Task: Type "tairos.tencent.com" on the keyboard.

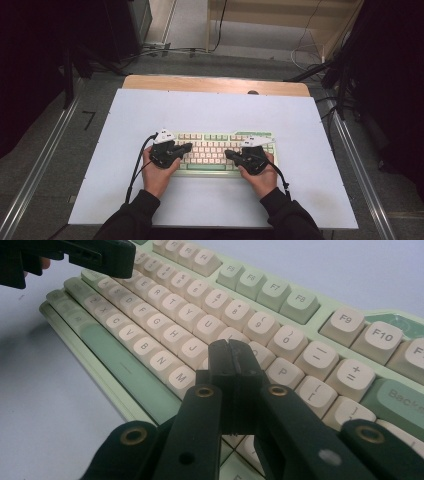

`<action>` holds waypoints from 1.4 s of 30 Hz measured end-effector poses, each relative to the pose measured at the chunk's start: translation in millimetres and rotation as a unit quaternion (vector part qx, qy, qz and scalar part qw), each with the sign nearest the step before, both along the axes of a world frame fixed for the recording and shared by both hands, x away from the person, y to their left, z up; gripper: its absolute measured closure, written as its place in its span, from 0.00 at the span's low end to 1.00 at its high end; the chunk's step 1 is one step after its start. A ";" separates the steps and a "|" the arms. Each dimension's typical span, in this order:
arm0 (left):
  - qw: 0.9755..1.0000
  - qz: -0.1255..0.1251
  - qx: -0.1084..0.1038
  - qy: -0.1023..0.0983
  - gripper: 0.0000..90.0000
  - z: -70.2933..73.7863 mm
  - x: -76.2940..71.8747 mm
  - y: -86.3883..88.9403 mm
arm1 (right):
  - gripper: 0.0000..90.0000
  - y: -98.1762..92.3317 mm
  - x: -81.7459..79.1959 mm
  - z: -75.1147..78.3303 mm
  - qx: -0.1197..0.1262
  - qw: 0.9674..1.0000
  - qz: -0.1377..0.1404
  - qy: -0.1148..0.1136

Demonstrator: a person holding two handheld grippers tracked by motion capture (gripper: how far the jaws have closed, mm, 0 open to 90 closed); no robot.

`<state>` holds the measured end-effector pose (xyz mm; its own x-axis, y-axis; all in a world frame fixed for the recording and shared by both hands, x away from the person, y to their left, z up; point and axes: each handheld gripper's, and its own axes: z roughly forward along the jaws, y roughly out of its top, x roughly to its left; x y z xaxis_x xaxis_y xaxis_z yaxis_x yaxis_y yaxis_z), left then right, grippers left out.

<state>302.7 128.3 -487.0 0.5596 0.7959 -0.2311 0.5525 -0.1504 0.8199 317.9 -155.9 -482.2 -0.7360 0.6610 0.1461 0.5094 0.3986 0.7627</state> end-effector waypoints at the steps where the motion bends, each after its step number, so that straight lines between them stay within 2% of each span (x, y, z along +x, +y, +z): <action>1: 1.000 0.000 0.001 0.000 1.00 -0.2 0.5 -0.4 | 0.98 0.9 0.4 -0.3 -0.002 1.000 0.001 0.001; 28: 1.000 -0.017 0.007 0.002 1.00 -4.1 12.8 -23.8 | 0.98 7.3 5.2 -1.5 -0.004 1.000 0.005 0.001; 42: 0.999 -0.023 0.027 0.002 1.00 -7.9 16.7 -33.1 | 0.98 8.1 5.1 -0.8 -0.003 1.000 0.006 0.000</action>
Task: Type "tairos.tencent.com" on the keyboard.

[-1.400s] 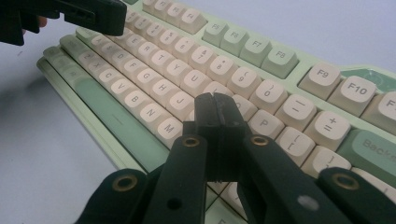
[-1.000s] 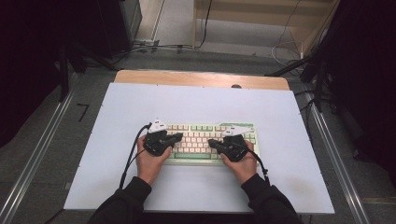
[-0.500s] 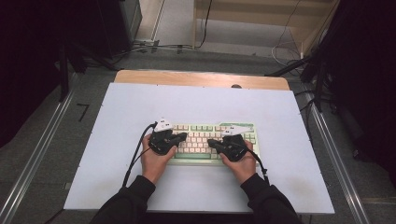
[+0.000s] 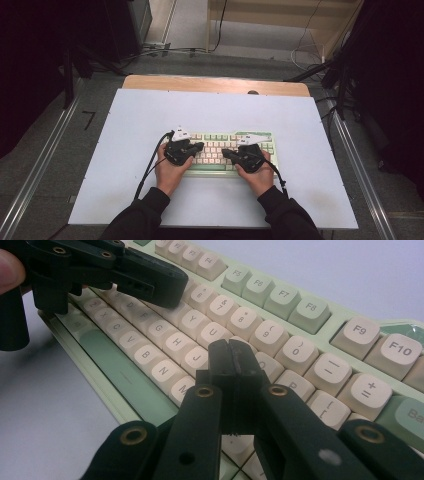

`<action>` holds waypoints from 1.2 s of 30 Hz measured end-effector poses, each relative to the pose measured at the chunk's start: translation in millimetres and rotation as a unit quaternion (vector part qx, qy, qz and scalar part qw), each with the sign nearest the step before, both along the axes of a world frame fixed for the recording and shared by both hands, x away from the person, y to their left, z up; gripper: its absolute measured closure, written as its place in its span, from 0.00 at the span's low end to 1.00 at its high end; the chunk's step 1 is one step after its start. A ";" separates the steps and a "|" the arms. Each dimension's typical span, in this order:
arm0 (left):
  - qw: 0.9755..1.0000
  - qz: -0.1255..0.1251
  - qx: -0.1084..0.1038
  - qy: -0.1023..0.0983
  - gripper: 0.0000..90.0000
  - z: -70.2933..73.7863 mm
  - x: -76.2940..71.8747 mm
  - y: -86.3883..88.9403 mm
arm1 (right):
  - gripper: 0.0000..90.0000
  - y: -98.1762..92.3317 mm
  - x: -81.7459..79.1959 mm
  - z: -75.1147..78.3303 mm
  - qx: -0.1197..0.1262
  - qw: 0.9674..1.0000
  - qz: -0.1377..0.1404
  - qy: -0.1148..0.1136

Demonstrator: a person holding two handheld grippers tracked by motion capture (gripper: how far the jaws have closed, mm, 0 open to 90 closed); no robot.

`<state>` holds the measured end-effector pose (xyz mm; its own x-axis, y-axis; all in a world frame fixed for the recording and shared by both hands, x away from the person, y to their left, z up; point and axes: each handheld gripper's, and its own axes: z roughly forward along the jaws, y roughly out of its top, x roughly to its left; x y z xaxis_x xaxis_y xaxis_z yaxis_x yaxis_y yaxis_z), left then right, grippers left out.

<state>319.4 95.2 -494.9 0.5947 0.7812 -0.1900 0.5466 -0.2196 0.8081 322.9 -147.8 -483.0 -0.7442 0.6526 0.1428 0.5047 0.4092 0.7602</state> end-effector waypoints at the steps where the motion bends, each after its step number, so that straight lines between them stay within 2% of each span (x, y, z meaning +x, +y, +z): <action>1: 1.000 0.001 0.000 0.001 1.00 -0.3 0.1 -0.3 | 0.98 0.0 0.0 0.0 0.000 1.000 0.000 -0.001; 14: 1.000 -0.001 0.009 0.006 1.00 -2.2 1.1 -1.8 | 0.98 -0.6 0.1 0.4 0.000 1.000 0.000 -0.001; 17: 1.000 0.001 0.015 -0.001 1.00 -1.7 0.9 -1.8 | 0.98 -0.5 -0.2 0.5 0.000 1.000 0.001 -0.001; 24: 1.000 0.002 -0.005 -0.011 1.00 6.5 -3.2 3.0 | 0.98 -1.1 -0.5 1.1 0.000 1.000 0.000 -0.001; 36: 1.000 0.018 -0.008 -0.008 1.00 8.9 -6.2 22.8 | 0.98 -0.9 -1.4 1.6 0.000 1.000 0.000 -0.002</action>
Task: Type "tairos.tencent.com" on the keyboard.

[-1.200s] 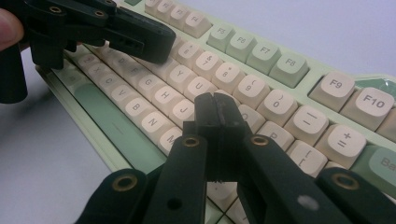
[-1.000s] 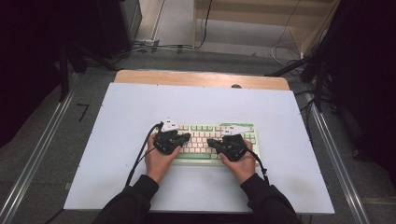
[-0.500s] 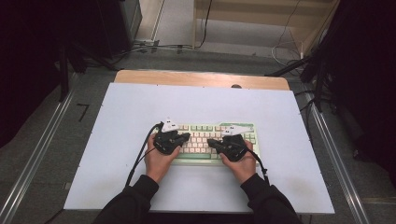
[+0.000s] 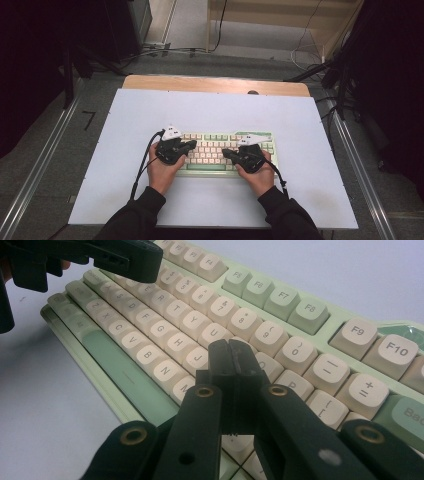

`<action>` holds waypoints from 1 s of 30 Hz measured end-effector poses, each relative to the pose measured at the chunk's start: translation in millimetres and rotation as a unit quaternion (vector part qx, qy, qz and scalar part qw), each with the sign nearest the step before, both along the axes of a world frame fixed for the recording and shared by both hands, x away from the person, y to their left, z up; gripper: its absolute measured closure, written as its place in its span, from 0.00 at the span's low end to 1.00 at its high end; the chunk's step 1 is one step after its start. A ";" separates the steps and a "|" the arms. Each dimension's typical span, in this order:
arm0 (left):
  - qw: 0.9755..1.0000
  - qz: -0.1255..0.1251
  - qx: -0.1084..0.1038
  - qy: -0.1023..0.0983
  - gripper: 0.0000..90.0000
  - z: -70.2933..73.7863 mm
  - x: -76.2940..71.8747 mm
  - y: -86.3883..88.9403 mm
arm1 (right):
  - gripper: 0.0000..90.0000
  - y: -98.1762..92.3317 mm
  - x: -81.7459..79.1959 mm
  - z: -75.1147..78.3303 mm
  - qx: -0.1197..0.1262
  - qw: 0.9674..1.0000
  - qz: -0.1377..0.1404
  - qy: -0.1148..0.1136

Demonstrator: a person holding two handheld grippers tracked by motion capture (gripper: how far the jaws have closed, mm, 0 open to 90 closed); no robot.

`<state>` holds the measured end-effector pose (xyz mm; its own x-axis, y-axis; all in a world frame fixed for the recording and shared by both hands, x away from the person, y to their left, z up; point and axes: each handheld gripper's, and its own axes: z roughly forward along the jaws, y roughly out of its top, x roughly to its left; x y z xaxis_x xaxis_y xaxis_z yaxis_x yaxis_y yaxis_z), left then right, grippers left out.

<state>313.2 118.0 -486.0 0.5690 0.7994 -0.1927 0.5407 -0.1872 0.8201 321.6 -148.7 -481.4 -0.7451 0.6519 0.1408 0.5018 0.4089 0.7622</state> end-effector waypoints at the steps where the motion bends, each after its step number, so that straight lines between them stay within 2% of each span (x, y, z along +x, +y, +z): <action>1: 1.000 0.000 0.000 0.000 1.00 0.2 -0.2 1.1 | 0.98 0.1 0.0 0.0 0.000 1.000 0.000 0.000; 16: 1.000 0.007 0.001 0.003 1.00 -1.0 -3.3 10.2 | 0.98 -0.8 -0.3 0.8 0.000 1.000 0.000 0.001; 30: 1.000 0.010 0.006 0.009 1.00 -5.4 -2.2 11.0 | 0.98 -0.1 -0.5 0.5 0.001 1.000 0.001 0.001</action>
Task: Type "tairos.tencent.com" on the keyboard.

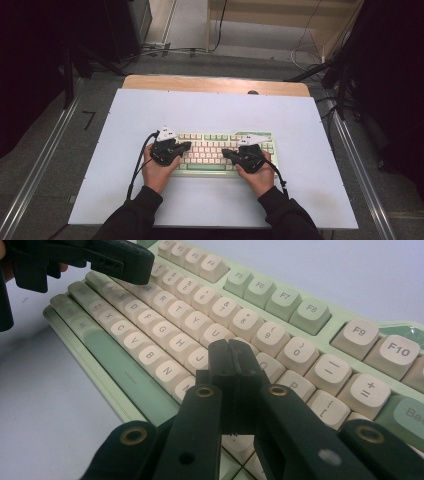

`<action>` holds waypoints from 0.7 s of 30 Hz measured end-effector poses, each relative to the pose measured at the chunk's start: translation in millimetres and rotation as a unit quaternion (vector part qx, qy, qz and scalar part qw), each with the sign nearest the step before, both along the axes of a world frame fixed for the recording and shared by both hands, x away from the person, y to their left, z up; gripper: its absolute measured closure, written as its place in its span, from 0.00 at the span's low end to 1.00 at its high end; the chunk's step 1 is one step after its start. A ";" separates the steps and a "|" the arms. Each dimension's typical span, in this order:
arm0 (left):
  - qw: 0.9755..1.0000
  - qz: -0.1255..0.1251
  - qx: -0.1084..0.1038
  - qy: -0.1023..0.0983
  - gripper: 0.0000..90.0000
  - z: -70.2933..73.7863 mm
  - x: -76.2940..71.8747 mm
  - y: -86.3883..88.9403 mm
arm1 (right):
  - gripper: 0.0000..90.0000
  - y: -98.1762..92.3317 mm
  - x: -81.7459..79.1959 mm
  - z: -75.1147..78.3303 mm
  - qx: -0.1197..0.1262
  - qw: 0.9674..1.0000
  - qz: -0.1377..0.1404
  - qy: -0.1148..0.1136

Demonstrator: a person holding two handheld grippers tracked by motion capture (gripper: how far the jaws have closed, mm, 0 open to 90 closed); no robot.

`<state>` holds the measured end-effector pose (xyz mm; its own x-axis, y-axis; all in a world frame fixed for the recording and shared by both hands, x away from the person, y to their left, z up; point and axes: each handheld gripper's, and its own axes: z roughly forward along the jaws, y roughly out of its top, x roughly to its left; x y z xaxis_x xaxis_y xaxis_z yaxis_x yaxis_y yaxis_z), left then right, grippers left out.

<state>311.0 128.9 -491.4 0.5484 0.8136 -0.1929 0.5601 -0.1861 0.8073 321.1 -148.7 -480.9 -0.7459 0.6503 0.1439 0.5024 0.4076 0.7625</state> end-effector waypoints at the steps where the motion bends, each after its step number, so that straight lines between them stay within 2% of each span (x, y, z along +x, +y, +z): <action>1: 1.000 -0.001 0.001 0.001 1.00 -0.3 0.0 -0.2 | 0.98 0.0 0.0 0.0 0.000 1.000 0.000 0.000; 5: 1.000 -0.002 0.007 0.001 1.00 -1.9 0.4 -0.8 | 0.98 -0.2 0.0 0.2 0.000 1.000 -0.001 0.000; 21: 1.000 -0.002 0.012 0.000 1.00 -3.1 0.5 -2.4 | 0.98 0.0 0.0 0.0 0.000 1.000 0.000 0.000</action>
<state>311.5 126.6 -494.4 0.5513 0.8159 -0.1743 0.5596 -0.2067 0.8026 321.0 -148.7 -480.9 -0.7459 0.6504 0.1434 0.5018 0.4073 0.7631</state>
